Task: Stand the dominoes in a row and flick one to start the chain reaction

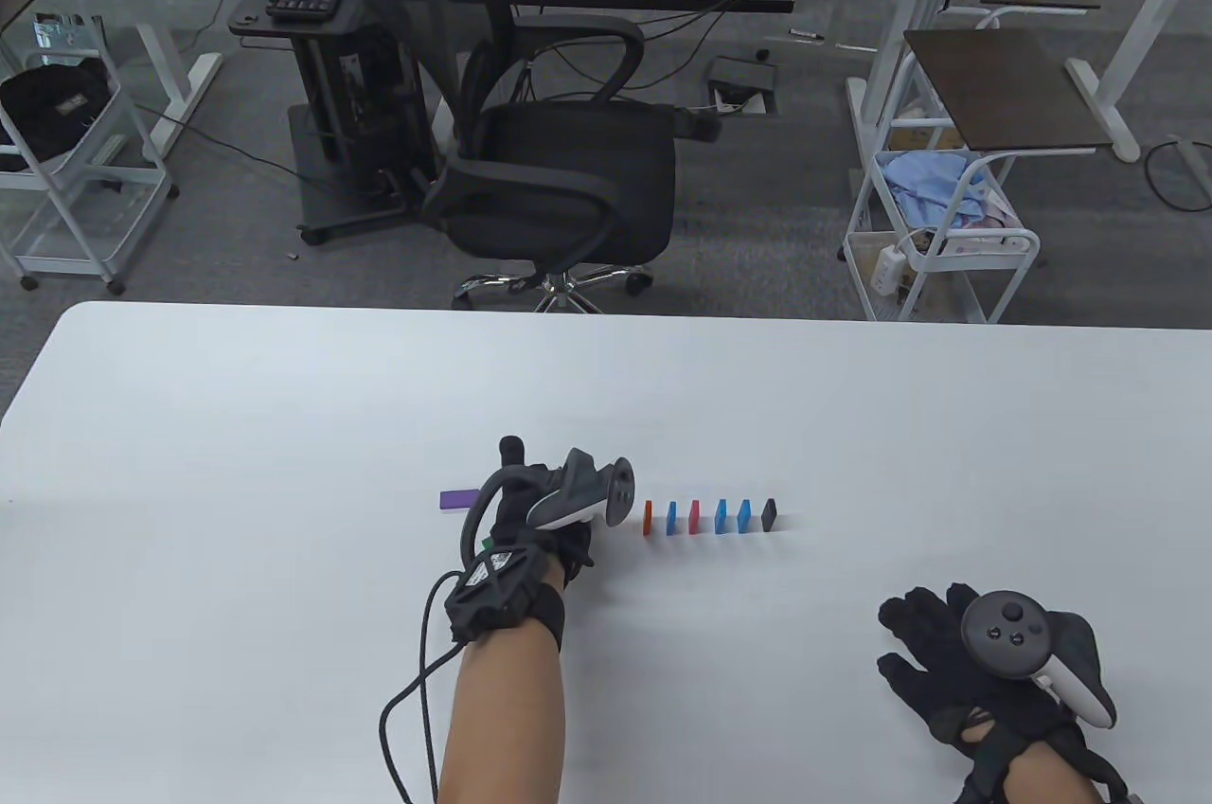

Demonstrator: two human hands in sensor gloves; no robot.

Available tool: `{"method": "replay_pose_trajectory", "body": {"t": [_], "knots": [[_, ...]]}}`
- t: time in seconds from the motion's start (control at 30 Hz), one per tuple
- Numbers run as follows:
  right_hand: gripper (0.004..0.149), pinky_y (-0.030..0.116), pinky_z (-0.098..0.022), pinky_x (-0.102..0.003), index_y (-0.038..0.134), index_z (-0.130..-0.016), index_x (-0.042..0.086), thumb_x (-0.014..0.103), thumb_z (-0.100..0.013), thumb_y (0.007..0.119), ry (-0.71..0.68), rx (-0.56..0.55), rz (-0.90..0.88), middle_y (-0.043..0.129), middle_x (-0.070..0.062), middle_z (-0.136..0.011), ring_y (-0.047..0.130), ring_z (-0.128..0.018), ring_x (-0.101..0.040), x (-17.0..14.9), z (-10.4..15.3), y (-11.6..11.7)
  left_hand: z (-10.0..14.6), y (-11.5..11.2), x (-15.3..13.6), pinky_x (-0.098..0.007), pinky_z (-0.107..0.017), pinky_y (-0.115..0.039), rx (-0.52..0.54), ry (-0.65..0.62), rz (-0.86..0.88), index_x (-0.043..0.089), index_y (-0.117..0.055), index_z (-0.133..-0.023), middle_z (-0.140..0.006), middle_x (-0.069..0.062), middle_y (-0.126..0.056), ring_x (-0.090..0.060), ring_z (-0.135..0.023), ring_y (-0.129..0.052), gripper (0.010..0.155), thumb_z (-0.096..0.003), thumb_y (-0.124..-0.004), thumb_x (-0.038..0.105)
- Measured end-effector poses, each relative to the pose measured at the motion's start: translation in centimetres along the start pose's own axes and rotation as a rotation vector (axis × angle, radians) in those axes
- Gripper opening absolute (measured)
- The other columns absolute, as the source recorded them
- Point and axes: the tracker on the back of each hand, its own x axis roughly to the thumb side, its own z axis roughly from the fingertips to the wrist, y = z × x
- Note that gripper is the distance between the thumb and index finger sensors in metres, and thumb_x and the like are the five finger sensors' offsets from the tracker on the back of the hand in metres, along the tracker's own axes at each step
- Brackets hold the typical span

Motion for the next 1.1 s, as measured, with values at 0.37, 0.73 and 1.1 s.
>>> {"method": "replay_pose_trajectory", "body": {"t": [0.37, 0.73, 1.1], "knots": [[0.061, 0.008, -0.071, -0.067, 0.045, -0.104, 0.026, 0.051, -0.054, 0.069, -0.005, 0.003, -0.004, 0.030, -0.014, -0.116, 0.003, -0.100, -0.048, 0.1, 0.0, 0.1, 2.7, 3.0, -1.8, -0.075, -0.070, -0.020, 0.095, -0.026, 0.124, 0.019, -0.066, -0.092, -0.088, -0.006, -0.088, -0.032, -0.092, -0.078, 0.059, -0.0405, -0.084, 0.042], [0.061, 0.009, -0.071, -0.067, 0.045, -0.104, 0.025, 0.051, -0.054, 0.069, -0.017, -0.002, -0.005, 0.029, -0.014, -0.116, 0.003, -0.100, -0.048, 0.1, 0.0, 0.1, 4.2, 5.0, -2.7, -0.073, -0.071, -0.025, 0.179, -0.015, 0.307, 0.021, -0.062, -0.091, -0.092, -0.004, -0.085, -0.030, -0.095, -0.076, 0.059, -0.0402, -0.087, 0.038], [0.061, 0.009, -0.071, -0.067, 0.044, -0.104, 0.026, 0.051, -0.054, 0.069, -0.023, -0.009, -0.007, 0.029, -0.014, -0.116, 0.003, -0.100, -0.048, -0.1, 0.0, 0.0, 3.0, 3.9, -1.5, -0.071, -0.072, -0.029, 0.172, -0.024, 0.474, 0.026, -0.062, -0.091, -0.092, -0.004, -0.087, -0.029, -0.095, -0.078, 0.057, -0.0412, -0.088, 0.034]]}}
